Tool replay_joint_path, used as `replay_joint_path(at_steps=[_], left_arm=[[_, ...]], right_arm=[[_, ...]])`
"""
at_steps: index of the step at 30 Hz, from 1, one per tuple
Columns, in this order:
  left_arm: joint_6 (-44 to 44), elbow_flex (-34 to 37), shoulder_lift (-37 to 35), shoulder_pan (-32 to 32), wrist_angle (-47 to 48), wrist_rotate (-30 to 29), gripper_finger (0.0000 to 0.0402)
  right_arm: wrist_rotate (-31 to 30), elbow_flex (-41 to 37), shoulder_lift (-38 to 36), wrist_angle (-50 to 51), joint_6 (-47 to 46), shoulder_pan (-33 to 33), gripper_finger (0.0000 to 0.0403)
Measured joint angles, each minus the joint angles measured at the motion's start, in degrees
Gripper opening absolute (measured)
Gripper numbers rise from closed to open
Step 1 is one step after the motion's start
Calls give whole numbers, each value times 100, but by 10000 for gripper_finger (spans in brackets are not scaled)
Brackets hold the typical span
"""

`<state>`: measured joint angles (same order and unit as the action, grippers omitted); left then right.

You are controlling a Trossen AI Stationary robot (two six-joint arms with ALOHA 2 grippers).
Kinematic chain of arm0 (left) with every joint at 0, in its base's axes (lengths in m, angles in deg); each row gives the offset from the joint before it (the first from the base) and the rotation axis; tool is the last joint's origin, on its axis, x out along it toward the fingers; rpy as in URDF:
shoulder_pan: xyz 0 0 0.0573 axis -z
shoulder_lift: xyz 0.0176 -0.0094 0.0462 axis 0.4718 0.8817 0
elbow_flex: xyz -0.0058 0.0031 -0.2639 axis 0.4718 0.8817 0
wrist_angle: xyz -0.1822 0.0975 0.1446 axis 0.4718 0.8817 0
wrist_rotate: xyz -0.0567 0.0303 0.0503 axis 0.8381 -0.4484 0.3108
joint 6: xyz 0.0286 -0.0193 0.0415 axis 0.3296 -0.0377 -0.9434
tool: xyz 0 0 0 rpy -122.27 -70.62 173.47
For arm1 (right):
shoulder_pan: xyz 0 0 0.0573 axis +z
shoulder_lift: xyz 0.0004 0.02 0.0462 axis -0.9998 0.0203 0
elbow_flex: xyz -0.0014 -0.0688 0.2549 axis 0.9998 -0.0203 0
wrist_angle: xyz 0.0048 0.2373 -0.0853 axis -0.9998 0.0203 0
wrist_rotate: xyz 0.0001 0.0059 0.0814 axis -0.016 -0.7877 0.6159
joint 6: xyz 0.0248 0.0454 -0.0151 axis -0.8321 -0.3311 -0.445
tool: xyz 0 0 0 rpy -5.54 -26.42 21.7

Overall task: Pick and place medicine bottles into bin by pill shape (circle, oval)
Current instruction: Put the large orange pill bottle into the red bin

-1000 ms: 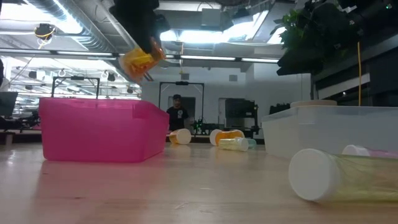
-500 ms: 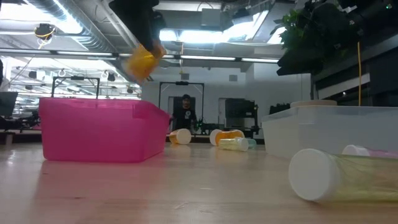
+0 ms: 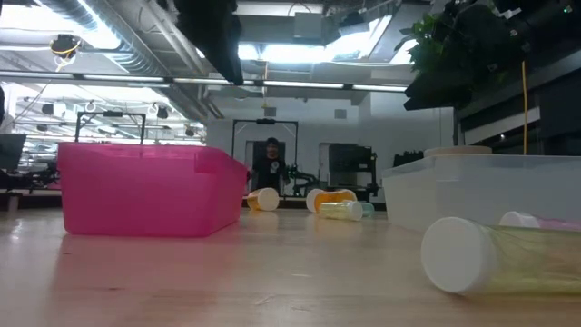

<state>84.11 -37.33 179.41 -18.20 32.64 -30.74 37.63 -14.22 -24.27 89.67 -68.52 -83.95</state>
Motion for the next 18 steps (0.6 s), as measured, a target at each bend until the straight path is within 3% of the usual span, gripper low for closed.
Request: replay_joint_path(at_steps=[2,5,12,18], left_arm=[[-29,0,0,-76,-5,-550,211],[-42,0,0,-406,-73,-714,210],[-50,2,153,-1751,-771,-364,210],[-780,0,486,-2937,-1102,590,210]], right_arm=[[0,0,0,-1,0,0,225],[0,0,0,-1,0,1,225],[0,0,0,1,-1,0,225],[2,2,2,42,-2,1,225]])
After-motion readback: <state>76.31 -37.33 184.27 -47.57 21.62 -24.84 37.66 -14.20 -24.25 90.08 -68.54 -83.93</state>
